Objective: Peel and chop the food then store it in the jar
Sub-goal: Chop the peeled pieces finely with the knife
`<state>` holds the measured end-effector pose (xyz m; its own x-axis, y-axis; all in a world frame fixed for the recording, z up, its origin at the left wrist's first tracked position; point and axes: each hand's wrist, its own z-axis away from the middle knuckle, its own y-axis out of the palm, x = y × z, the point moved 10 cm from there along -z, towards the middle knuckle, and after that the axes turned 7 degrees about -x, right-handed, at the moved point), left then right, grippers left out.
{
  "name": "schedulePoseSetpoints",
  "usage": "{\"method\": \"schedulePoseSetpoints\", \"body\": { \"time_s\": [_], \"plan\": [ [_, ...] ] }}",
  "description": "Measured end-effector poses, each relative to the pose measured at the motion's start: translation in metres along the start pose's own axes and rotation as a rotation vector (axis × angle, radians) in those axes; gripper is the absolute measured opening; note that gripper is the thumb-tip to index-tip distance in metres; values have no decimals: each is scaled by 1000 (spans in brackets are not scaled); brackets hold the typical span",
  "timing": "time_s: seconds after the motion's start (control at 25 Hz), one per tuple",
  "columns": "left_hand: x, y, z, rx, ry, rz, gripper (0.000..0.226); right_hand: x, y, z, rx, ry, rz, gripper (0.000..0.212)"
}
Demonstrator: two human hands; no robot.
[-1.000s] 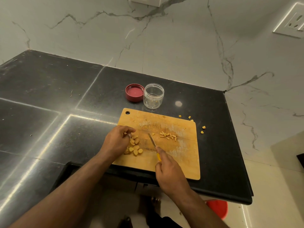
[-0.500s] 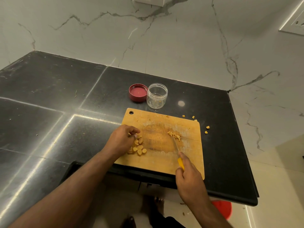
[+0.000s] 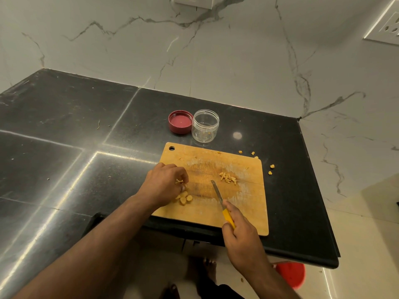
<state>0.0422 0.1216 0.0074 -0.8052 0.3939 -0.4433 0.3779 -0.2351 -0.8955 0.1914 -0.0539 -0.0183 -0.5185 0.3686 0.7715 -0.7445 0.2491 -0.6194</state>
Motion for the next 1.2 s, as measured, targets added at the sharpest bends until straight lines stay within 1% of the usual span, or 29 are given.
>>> {"method": "schedulePoseSetpoints", "body": {
  "time_s": [0.12, 0.24, 0.44, 0.56, 0.76, 0.84, 1.0, 1.12, 1.2],
  "plan": [
    [2, -4, 1, -2, -55, 160, 16, -2, 1, -1, 4, 4, -14, 51],
    [0, -6, 0, -3, -45, 272, 15, -4, 1, -2, 4, 5, -15, 51],
    [-5, 3, -1, 19, -91, 381, 10, -3, -4, -3, -9, 1, -45, 51],
    [-10, 13, -3, 33, -129, 429, 12, -8, -7, -4, -24, 15, -46, 50],
    [-30, 24, -18, 26, -83, 313, 9, -14, -13, -3, -35, 44, -64, 50],
    [-37, 28, -23, 10, -55, 263, 14, -16, -14, -3, -35, 52, -65, 49],
    [-40, 34, -26, -4, 20, 53, 24, -17, -18, -4, -42, 57, -79, 49],
    [-39, 37, -24, 11, 60, 20, 35, -19, -20, -5, -62, 40, -63, 49],
    [-41, 36, -23, 2, 84, 24, 34, -20, -19, -5, -64, 38, -64, 49]
  ]
}}
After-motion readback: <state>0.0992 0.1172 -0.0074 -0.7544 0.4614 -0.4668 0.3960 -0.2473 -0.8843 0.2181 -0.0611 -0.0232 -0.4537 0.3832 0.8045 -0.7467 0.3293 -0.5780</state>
